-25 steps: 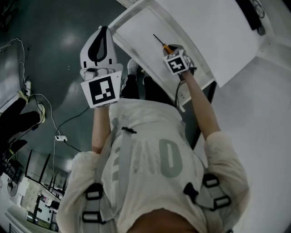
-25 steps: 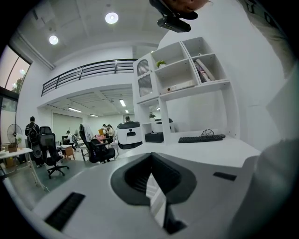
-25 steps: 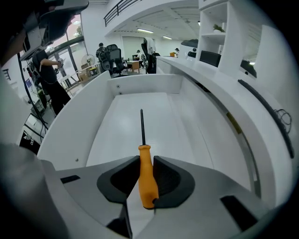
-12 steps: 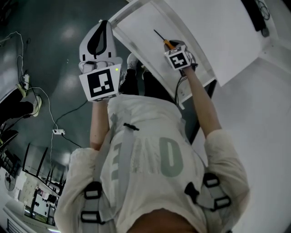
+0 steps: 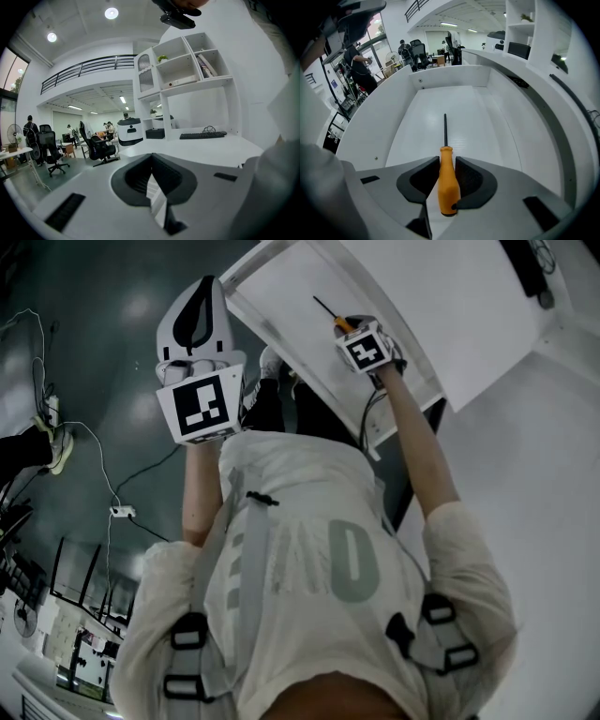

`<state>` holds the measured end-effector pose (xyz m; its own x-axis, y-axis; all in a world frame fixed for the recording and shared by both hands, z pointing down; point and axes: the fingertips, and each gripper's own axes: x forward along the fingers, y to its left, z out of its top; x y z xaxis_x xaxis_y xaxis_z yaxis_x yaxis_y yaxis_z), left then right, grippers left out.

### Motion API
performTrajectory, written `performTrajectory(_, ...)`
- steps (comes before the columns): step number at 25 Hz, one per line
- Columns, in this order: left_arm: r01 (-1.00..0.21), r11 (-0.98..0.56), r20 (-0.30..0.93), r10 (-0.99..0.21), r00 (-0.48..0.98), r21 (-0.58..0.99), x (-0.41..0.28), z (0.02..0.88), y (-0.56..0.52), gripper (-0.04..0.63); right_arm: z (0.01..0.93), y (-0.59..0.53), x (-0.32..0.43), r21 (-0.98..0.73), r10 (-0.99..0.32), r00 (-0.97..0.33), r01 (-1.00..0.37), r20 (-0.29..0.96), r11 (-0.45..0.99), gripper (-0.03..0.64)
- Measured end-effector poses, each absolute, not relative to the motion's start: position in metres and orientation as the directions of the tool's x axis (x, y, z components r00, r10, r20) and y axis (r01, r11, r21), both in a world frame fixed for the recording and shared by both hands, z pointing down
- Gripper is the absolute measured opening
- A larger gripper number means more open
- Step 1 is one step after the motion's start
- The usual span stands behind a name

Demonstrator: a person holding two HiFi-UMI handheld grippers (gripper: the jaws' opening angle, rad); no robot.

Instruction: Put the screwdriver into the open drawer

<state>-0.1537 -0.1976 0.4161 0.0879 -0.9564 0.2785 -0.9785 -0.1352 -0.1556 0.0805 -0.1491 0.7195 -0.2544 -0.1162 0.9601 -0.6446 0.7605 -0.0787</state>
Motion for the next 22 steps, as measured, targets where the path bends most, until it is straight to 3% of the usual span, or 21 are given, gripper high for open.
performTrajectory(11, -0.977, -0.134, 0.266, -0.960, 0.086, -0.168, -0.153, 0.413, -0.200, 0.006, 0.716, -0.157, 0.084, -0.039, -0.178, -0.287, -0.617, 0.941, 0.786, 0.104)
performTrajectory(16, -0.976, -0.131, 0.254, -0.964, 0.084, -0.173, -0.154, 0.411, -0.203, 0.005, 0.717, -0.153, 0.083, -0.076, -0.136, -0.309, -0.588, 0.941, 0.805, 0.112)
performTrajectory(22, -0.974, -0.138, 0.258, -0.962, 0.089, -0.181, -0.154, 0.411, -0.200, 0.006, 0.716, -0.144, 0.077, -0.061, -0.130, -0.307, -0.541, 0.943, 0.839, 0.176)
